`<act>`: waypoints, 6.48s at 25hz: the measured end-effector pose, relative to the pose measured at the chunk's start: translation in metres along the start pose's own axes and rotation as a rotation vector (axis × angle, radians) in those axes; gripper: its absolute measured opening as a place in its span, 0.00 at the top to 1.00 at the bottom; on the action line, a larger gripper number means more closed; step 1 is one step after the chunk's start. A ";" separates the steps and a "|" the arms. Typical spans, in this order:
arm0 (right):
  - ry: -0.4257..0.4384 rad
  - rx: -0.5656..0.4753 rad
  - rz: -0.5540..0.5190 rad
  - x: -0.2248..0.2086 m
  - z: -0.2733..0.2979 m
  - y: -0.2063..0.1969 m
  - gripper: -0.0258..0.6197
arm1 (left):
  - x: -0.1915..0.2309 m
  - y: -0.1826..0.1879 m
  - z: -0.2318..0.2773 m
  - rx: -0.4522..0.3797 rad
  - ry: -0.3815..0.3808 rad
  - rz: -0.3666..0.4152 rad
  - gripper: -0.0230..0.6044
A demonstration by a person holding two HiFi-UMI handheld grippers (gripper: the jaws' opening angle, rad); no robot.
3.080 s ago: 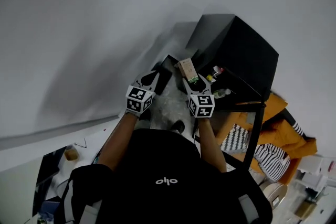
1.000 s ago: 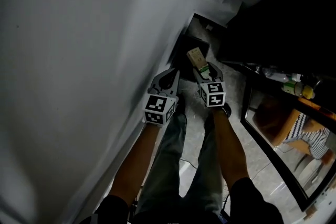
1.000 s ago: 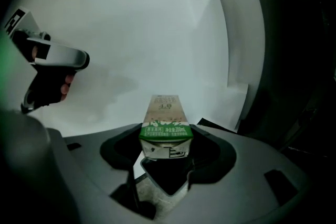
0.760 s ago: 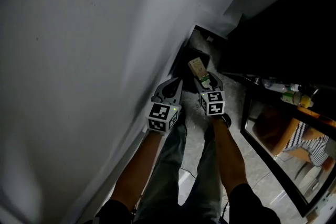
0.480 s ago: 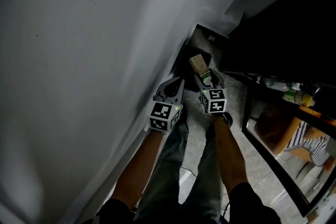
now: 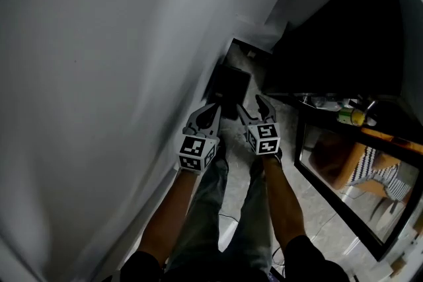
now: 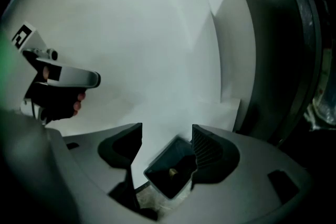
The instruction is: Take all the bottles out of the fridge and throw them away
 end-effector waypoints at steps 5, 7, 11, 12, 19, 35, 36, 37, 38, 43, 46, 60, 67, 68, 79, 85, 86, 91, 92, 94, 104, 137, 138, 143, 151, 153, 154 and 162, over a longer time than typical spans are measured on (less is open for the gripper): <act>-0.011 -0.087 -0.013 0.017 -0.072 0.057 0.66 | -0.027 0.047 -0.014 -0.040 -0.048 0.026 0.96; -0.041 -0.124 -0.010 0.021 -0.109 0.084 0.79 | -0.043 0.073 -0.025 -0.050 -0.065 0.036 0.96; -0.110 -0.211 0.047 0.021 -0.187 0.139 0.95 | -0.084 0.123 -0.047 -0.070 -0.119 0.053 0.96; -0.124 -0.233 0.052 0.020 -0.205 0.153 0.95 | -0.095 0.136 -0.049 -0.080 -0.136 0.059 0.96; -0.192 -0.330 0.115 0.026 -0.324 0.214 0.95 | -0.175 0.218 -0.076 -0.122 -0.242 0.114 0.96; -0.278 -0.434 0.159 -0.029 -0.464 0.264 0.95 | -0.283 0.318 -0.074 -0.190 -0.295 0.198 0.96; -0.281 -0.441 0.159 -0.033 -0.468 0.269 0.95 | -0.285 0.321 -0.071 -0.192 -0.291 0.200 0.96; -0.284 -0.448 0.158 -0.037 -0.472 0.272 0.95 | -0.287 0.325 -0.068 -0.195 -0.287 0.203 0.96; -0.286 -0.453 0.156 -0.042 -0.475 0.276 0.95 | -0.289 0.328 -0.064 -0.197 -0.284 0.207 0.96; -0.282 -0.462 0.151 -0.055 -0.485 0.280 0.95 | -0.300 0.332 -0.055 -0.197 -0.275 0.226 0.96; -0.282 -0.457 0.152 -0.061 -0.487 0.279 0.95 | -0.308 0.337 -0.051 -0.200 -0.278 0.236 0.96; -0.277 -0.435 0.127 -0.078 -0.502 0.271 0.95 | -0.317 0.337 -0.027 -0.190 -0.245 0.203 0.96; -0.261 -0.388 0.136 -0.089 -0.503 0.248 0.95 | -0.310 0.318 -0.005 -0.133 -0.180 0.177 0.96; -0.257 -0.379 0.136 -0.092 -0.503 0.246 0.95 | -0.310 0.315 0.000 -0.118 -0.178 0.176 0.90; -0.229 -0.293 0.094 -0.117 -0.503 0.229 0.95 | -0.304 0.265 0.051 0.038 -0.124 0.228 0.67; -0.231 -0.264 0.085 -0.131 -0.509 0.223 0.95 | -0.295 0.250 0.071 0.095 -0.088 0.233 0.67; -0.230 -0.259 0.083 -0.132 -0.508 0.221 0.95 | -0.294 0.248 0.073 0.101 -0.083 0.235 0.67; -0.220 -0.247 0.083 -0.137 -0.505 0.218 0.95 | -0.293 0.248 0.072 0.093 -0.061 0.257 0.74; -0.219 -0.246 0.083 -0.137 -0.504 0.218 0.95 | -0.294 0.249 0.071 0.090 -0.062 0.259 0.74; -0.216 -0.243 0.084 -0.137 -0.503 0.217 0.95 | -0.294 0.251 0.067 0.084 -0.066 0.259 0.74; -0.182 -0.253 0.102 -0.121 -0.488 0.223 0.95 | -0.311 0.265 0.013 -0.001 -0.122 0.256 0.74; 0.252 -0.101 -0.115 0.143 -0.310 0.246 0.95 | -0.141 0.245 -0.226 -0.127 0.138 0.159 0.74; 0.260 -0.096 -0.120 0.149 -0.306 0.245 0.95 | -0.136 0.243 -0.230 -0.128 0.150 0.153 0.74; 0.287 -0.077 -0.137 0.166 -0.290 0.243 0.95 | -0.116 0.236 -0.241 -0.123 0.195 0.131 0.74; 0.276 -0.041 -0.167 0.171 -0.268 0.236 0.95 | -0.094 0.215 -0.242 -0.101 0.224 0.105 0.74; 0.267 -0.028 -0.177 0.169 -0.262 0.233 0.95 | -0.088 0.207 -0.241 -0.090 0.229 0.093 0.74; 0.261 -0.021 -0.182 0.168 -0.258 0.231 0.95 | -0.085 0.204 -0.239 -0.084 0.230 0.089 0.74; 0.228 0.022 -0.210 0.159 -0.228 0.212 0.95 | -0.060 0.169 -0.206 -0.015 0.196 0.100 0.74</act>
Point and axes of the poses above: the fingertips, and each gripper's own axes: z forward along the fingers, x to its left, y out of its top, the point moved 1 cm from there along -z, backward along the fingers, and after that the axes turned 11 degrees about z, right-handed, at the moved point
